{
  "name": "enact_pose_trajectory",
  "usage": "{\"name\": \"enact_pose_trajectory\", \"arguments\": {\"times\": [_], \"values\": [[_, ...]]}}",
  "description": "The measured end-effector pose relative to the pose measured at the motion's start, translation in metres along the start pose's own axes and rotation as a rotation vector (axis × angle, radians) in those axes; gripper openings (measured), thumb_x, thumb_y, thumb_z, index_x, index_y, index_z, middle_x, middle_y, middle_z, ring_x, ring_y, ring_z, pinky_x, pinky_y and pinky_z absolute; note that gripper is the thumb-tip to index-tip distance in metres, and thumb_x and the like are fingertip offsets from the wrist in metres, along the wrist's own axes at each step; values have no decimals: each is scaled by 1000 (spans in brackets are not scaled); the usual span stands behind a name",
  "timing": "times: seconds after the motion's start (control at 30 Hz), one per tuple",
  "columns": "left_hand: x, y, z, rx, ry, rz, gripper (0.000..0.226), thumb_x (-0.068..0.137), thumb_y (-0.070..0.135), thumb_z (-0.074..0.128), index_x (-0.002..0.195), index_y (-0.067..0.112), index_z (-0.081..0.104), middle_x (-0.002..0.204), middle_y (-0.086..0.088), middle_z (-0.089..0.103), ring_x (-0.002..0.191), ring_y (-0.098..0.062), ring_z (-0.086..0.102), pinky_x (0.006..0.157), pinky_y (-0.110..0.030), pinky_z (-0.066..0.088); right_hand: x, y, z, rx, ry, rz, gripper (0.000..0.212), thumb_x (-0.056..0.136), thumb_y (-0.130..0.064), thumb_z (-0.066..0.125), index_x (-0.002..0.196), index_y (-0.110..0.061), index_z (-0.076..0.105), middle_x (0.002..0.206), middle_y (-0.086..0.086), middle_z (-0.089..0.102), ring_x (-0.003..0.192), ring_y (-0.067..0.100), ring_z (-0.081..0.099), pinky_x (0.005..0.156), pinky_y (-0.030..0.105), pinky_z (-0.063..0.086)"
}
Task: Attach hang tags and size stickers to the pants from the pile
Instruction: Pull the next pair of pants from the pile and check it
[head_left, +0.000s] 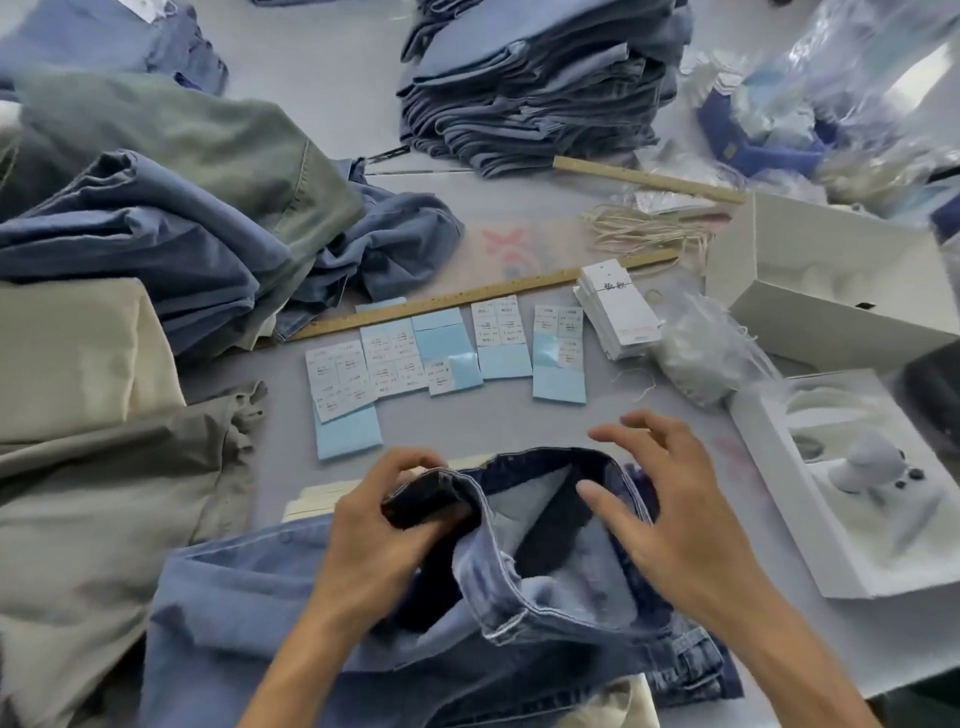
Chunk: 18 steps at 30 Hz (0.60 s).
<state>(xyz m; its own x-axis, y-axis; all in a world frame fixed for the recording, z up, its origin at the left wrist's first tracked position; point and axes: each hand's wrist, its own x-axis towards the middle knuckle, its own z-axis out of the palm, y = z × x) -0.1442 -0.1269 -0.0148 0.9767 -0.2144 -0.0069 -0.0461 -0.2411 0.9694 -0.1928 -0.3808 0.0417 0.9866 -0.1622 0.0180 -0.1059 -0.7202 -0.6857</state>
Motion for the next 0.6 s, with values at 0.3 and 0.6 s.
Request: {"name": "enact_pose_trajectory", "arguments": {"times": [0.3,0.6], "values": [[26,29,7,131,-288,194,53,67,48,86,112,43,57,67,14,49,55,-6,42,56,-15,36,-63,-11,-18,78,-821,-14,35,96,-56,53,131,-54,56,120,-28,65,112,-6,61,100,21,47],[46,20,13,55,-566,-77,40,65,45,87,99,34,69,84,3,74,78,-9,69,75,-31,58,-76,-3,-33,-5,-713,-151,29,100,-53,50,90,-27,58,83,-6,58,80,7,56,71,22,44]]}}
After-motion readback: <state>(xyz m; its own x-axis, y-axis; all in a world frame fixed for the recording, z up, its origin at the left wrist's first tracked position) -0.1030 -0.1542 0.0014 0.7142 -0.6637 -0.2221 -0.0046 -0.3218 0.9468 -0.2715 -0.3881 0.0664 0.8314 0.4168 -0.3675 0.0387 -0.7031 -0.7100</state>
